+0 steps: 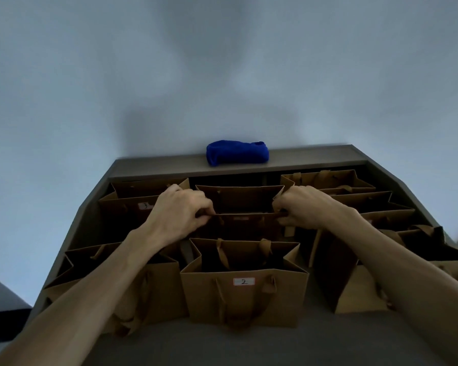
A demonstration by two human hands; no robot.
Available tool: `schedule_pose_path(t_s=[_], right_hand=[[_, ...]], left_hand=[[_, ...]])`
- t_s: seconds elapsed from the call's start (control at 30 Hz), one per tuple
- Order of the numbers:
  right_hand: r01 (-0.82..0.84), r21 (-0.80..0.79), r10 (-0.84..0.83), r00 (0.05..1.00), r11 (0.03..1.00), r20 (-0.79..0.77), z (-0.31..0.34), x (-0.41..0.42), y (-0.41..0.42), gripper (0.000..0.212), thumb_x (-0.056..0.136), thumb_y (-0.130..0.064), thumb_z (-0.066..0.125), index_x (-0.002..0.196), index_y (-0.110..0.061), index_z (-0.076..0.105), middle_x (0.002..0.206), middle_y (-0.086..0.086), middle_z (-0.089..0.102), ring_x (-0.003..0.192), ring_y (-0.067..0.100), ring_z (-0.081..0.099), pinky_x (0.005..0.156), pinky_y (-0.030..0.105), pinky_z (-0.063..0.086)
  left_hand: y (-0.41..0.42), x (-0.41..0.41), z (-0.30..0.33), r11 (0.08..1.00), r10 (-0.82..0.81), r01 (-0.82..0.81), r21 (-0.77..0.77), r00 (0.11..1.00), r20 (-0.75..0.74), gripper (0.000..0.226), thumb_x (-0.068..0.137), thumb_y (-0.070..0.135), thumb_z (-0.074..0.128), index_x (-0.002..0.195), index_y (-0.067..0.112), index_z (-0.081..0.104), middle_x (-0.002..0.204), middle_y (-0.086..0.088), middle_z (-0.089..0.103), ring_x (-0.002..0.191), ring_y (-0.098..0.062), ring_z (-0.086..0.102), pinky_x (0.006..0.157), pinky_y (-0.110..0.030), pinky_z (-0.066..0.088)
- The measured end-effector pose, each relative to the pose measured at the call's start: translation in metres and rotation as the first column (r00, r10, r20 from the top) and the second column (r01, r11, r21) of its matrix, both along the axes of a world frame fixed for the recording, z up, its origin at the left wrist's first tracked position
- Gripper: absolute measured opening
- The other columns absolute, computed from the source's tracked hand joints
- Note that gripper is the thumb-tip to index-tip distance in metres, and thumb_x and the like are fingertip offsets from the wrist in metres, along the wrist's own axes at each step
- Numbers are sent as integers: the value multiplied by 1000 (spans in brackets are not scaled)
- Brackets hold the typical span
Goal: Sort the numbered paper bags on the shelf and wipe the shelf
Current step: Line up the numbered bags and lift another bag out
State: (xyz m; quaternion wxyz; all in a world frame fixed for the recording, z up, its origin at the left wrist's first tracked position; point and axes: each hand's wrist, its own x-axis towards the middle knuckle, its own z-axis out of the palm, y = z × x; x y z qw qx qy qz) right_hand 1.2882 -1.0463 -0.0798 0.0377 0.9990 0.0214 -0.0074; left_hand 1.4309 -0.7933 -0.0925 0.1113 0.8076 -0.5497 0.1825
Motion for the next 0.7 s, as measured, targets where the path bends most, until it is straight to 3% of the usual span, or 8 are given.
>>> schedule_pose_path(t_s=[0.1, 0.23, 0.47, 0.6, 0.7], right_hand=[[-34, -38, 36, 998, 999, 53, 1, -5, 1, 14, 93, -33, 61, 103, -23, 63, 93, -12, 48, 84, 2, 48, 69, 19, 45], [-68, -29, 71, 991, 997, 112, 0, -8, 2, 14, 94, -31, 60, 104, -22, 63, 92, -14, 45, 85, 0, 44, 69, 18, 41], [3, 191, -31, 990, 982, 139, 1, 0, -7, 16, 94, -34, 60, 103, -23, 65, 94, -9, 60, 89, 9, 61, 76, 31, 54], [45, 225, -59, 997, 973, 57, -5, 8, -6, 19, 96, -32, 58, 113, -25, 63, 104, -3, 66, 95, 11, 63, 84, 36, 56], [43, 281, -65, 996, 959, 68, -5, -2, -8, 31, 98, -29, 55, 128, -30, 53, 106, -4, 66, 93, 8, 63, 83, 32, 56]], left_hand=[[6, -6, 5, 999, -45, 45, 5, 994, 99, 9, 80, 27, 73, 87, 32, 70, 87, 13, 68, 84, -8, 62, 75, -32, 42], [11, -10, 9, 998, -63, 66, -24, 992, 111, 8, 80, 25, 72, 87, 29, 68, 85, 11, 66, 82, -10, 61, 74, -32, 43], [8, -1, 9, 992, 55, -67, -105, 992, -115, 12, 88, 26, 66, 99, 29, 67, 99, 11, 65, 92, -6, 60, 82, -32, 52], [1, 6, 2, 984, 176, -177, 15, 966, -192, 14, 89, 27, 65, 102, 28, 65, 105, 7, 65, 99, -11, 60, 82, -32, 52], [-1, 9, -2, 971, 238, -223, 91, 945, -223, 16, 90, 26, 64, 106, 27, 64, 112, 4, 64, 105, -14, 59, 85, -36, 53]])
